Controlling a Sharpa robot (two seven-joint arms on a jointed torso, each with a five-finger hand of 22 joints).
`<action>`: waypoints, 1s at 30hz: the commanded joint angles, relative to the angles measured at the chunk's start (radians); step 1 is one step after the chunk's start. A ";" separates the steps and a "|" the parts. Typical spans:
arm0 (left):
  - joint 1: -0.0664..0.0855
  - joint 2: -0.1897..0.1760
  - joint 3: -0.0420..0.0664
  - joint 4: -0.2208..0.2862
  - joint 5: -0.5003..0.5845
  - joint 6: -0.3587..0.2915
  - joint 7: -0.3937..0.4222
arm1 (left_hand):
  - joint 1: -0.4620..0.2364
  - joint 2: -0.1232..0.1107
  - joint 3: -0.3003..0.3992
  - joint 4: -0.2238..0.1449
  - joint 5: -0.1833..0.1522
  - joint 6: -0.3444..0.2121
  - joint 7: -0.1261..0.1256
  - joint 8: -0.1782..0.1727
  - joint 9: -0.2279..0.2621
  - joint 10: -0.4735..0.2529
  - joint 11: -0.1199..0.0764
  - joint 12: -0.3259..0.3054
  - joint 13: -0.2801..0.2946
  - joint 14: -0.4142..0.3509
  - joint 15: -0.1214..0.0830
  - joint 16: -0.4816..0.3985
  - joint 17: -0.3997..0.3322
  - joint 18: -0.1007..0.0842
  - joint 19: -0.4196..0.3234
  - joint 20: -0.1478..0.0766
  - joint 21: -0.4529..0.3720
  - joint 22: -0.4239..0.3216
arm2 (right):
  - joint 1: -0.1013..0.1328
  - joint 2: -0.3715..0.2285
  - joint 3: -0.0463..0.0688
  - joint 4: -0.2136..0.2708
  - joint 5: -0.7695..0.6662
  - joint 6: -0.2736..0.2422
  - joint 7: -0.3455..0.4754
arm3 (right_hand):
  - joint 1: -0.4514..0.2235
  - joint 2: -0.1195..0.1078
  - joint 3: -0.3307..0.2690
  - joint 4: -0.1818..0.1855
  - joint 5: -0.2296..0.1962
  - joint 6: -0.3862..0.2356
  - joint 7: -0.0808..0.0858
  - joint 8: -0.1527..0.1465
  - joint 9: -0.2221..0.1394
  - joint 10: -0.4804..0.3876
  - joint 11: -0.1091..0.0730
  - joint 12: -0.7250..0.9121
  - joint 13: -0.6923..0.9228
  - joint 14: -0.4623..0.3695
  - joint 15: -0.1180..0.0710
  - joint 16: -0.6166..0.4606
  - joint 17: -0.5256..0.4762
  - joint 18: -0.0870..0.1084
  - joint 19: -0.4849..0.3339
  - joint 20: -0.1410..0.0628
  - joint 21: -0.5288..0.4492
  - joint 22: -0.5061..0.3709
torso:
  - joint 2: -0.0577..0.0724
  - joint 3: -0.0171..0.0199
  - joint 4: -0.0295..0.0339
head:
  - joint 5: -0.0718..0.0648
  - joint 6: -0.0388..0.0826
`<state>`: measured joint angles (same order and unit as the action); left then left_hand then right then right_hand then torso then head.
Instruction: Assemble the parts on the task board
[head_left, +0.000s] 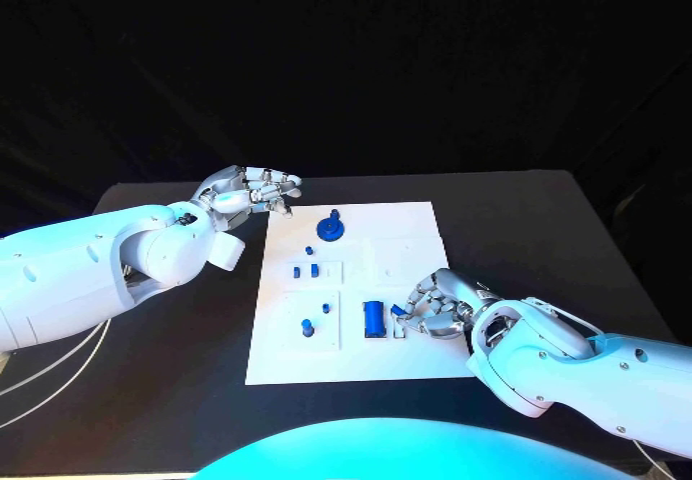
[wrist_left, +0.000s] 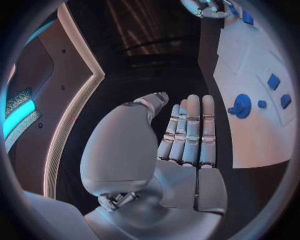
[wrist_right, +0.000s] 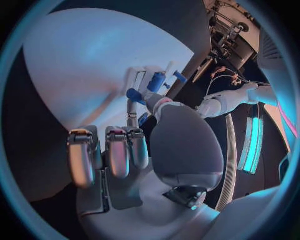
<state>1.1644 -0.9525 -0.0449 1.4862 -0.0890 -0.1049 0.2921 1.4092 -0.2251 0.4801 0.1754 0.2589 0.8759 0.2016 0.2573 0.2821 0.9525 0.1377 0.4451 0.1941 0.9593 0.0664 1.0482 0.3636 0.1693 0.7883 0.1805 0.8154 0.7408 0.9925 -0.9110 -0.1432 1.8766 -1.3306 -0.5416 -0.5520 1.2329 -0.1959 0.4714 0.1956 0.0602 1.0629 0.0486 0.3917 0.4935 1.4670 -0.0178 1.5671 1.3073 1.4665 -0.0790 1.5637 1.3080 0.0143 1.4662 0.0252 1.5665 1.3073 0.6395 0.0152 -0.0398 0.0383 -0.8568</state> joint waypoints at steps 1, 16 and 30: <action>0.000 0.003 0.001 0.002 0.005 0.016 0.008 | 0.000 0.011 0.002 0.006 0.003 -0.009 -0.001 0.006 -0.001 -0.005 -0.002 0.004 -0.001 0.001 0.005 -0.006 0.001 0.012 0.004 0.001 -0.006 -0.001 | -0.003 0.014 0.000 -0.014 0.044 0.005 -0.009 | -0.017 -0.004 -0.008 0.007 -0.002 0.001 0.006 0.001 0.002 0.104 -0.002 0.004 0.264 0.102 -0.003 0.002 0.252 -0.014 0.105 -0.002 0.004 0.264 | 0.000 0.0005 -0.0002 | 0.000 -0.001; 0.000 0.001 0.001 0.002 0.005 0.017 0.006 | 0.001 0.013 0.003 0.007 0.004 -0.010 -0.001 0.007 -0.002 -0.006 -0.002 0.006 -0.001 0.001 0.005 -0.006 0.001 0.012 0.005 0.001 -0.008 -0.002 | -0.013 0.039 -0.001 -0.036 0.023 0.093 -0.045 | -0.086 -0.001 -0.046 0.043 -0.002 -0.002 0.010 0.002 0.006 0.104 0.002 0.004 0.264 0.101 0.000 0.000 0.249 -0.014 0.105 0.001 0.004 0.264 | -0.001 0.0001 -0.0016 | -0.001 -0.006; 0.000 -0.001 0.001 0.002 0.005 0.020 0.002 | 0.001 0.015 0.003 0.008 0.004 -0.010 -0.001 0.007 -0.002 -0.006 -0.001 0.006 -0.001 0.001 0.005 -0.006 0.001 0.012 0.006 0.001 -0.008 -0.002 | -0.016 0.037 -0.002 -0.026 0.010 0.117 -0.053 | -0.093 0.006 -0.051 0.049 -0.001 0.004 0.006 0.006 0.009 0.104 0.000 0.004 0.264 0.102 -0.001 0.001 0.251 -0.014 0.105 0.001 0.004 0.264 | 0.000 0.0004 -0.0016 | -0.005 -0.009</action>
<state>1.1644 -0.9539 -0.0449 1.4864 -0.0890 -0.1024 0.2900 1.4133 -0.2209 0.4829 0.1781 0.2589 0.8722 0.1980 0.2611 0.2813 0.9525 0.1377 0.4445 0.1942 0.9593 0.0664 1.0482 0.3634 0.1693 0.7882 0.1805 0.8114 0.7397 0.9800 -0.8764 -0.1427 1.8449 -1.3121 -0.4678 -0.5996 1.1448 -0.1922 0.4238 0.2432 0.0606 1.0646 0.0570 0.3947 0.5018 1.4669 -0.0176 1.5670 1.3073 1.4665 -0.0789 1.5637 1.3076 0.0143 1.4662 0.0254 1.5665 1.3079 0.6394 0.0156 -0.0408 0.0331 -0.8659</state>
